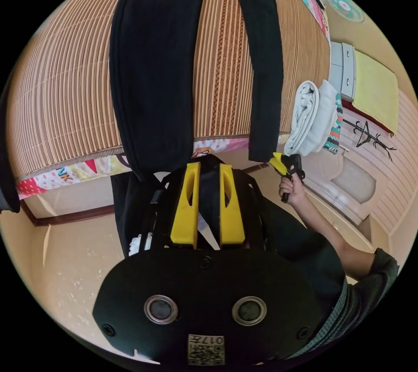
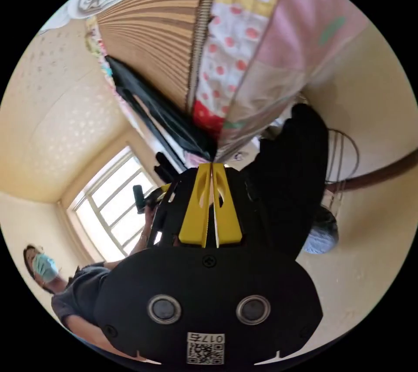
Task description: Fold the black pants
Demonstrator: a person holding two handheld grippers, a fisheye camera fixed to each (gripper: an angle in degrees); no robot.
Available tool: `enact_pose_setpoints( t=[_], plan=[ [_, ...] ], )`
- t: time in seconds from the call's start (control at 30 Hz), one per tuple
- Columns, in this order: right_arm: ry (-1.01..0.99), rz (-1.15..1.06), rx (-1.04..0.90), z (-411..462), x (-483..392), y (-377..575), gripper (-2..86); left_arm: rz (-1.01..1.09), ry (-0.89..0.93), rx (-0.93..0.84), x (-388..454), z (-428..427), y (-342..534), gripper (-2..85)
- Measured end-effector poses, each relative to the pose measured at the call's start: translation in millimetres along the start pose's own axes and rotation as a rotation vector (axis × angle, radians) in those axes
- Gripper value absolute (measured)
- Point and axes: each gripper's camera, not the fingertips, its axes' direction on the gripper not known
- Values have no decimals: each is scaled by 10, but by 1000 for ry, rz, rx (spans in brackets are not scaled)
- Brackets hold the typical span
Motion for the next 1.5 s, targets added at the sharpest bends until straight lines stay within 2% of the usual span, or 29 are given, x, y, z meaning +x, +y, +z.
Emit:
enact_pose_setpoints(
  t=[0.03,0.1,0.17,0.23,0.33,0.5,0.6,0.73,0.87,0.97,1.13,1.33,1.43,1.5],
  plan=[
    [67,38,37,-32,48,74,21,-3,5,0,-1,15,-9,77],
    [46,-23,90,-71,33,174,25,-3,11,-5,21,76,-37,77],
    [-98,-160,136,-112,-6,255,42,6,5,-10,48,122,-48,77],
    [-195,-171,154,-112,37,259,66,18,-1,-14,69,172,-49,76],
    [-199,-141,197,-83,90,246,96,23,-8,-23,74,276,-47,77],
    [-58,-164,130,38,-10,236,69,33,7,-9,110,431,-72,85],
    [-43,-357,12,63,-347,428,22,55,22,6,236,426,-106,91],
    [223,-572,-137,164,-967,926,14,151,31,58,599,325,-139,98],
    [521,-581,-34,119,-1177,1107,46,237,41,55,1006,371,-242,104],
    [629,-551,-7,178,-1189,976,105,241,77,54,1083,466,-296,105],
    [713,-504,-117,406,-1113,796,69,232,72,49,983,592,-279,106],
    [518,-549,-134,62,-1245,1262,32,197,72,59,820,582,-203,106],
    [471,-621,-121,-49,-1588,1720,28,238,88,59,994,563,-206,111],
    [465,-676,-134,-21,-1838,1984,27,276,37,24,1263,629,-256,132]
  ],
)
